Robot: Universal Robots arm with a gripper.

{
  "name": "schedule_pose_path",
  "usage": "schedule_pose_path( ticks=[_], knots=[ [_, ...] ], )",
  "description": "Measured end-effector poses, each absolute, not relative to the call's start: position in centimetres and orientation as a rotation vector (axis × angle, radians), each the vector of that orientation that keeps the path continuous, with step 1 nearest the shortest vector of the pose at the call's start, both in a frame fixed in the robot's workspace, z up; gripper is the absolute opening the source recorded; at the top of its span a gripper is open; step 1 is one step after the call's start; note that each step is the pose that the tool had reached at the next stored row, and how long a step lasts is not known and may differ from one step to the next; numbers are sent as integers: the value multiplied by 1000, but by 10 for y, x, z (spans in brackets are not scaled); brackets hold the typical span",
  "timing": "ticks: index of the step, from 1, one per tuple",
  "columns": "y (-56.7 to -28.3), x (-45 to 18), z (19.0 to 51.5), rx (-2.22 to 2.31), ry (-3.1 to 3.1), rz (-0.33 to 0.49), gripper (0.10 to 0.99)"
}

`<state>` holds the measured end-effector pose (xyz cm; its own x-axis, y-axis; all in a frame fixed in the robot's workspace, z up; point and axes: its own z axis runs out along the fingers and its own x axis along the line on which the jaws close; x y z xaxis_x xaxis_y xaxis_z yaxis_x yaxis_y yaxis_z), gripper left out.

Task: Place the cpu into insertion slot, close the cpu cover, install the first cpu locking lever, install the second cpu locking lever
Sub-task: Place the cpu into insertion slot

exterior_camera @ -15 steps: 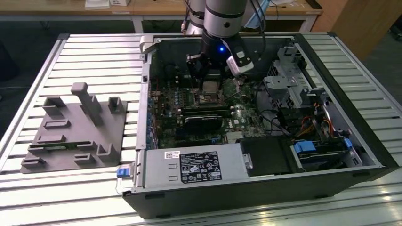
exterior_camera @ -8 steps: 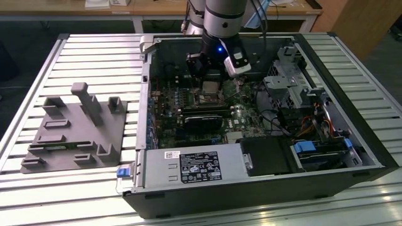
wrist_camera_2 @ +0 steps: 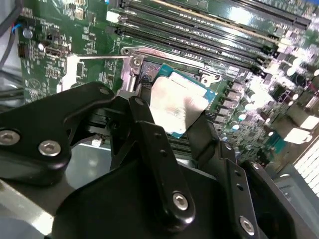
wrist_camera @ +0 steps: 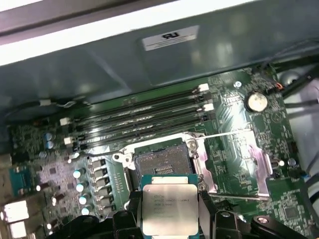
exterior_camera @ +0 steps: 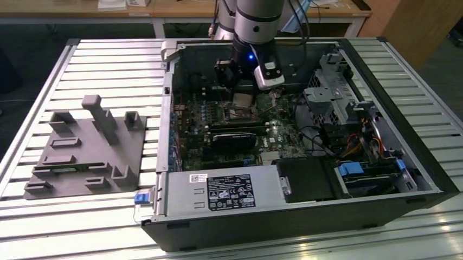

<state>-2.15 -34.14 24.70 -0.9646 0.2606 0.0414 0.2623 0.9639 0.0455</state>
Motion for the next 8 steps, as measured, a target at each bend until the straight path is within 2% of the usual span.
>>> schedule_pose_path(
  ticks=[8],
  knots=[
    [-341,-21,247,-624,-3046,-82,541]
  ],
)
